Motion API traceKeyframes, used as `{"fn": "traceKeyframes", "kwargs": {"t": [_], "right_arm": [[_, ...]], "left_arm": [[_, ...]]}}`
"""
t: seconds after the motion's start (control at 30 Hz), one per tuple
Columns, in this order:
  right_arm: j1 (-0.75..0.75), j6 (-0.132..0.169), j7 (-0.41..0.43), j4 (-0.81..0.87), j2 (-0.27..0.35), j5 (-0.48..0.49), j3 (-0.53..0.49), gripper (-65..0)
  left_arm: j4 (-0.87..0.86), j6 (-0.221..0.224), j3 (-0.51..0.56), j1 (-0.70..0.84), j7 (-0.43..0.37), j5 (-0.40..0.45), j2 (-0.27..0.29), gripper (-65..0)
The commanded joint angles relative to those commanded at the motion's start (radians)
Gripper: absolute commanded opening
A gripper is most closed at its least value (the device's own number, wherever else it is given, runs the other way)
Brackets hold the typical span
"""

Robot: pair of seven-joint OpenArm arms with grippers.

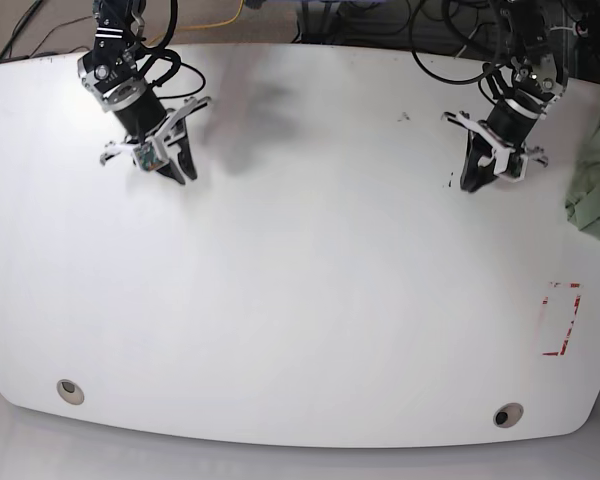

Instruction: Layout the t-shirt on the table in an organized manner, then fold the t-shirt properly

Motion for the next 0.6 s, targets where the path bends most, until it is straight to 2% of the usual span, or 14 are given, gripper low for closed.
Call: {"fn": "traceKeyframes", "kwargs": {"t": [0.1,0.17,0.37,0.6], "right_arm": [[-0.086,0.0,0.046,0.006,0.0,0.003,0.0,-55.6],[-0.15,0.0,0.08,0.011,0.0,0.046,0.0,-55.6],[-0.304,0.002,0.084,0.029,0.005,0.147,0.0,-55.6],[-0.476,0.008,0.087,0.011,0.006,0.206,0.0,-55.6]], "left_arm": [[0.054,0.0,-0.002,0.1,0.0,-0.009,0.025,-61.4],[0.109,0.0,-0.002,0.187,0.0,-0.011,0.04,-61.4],[0.196,0.0,0.0,0.397,0.0,-0.018,0.109,-61.4],[0.199,0.0,0.0,0.612,0.0,-0.143,0.127,-61.4]]}}
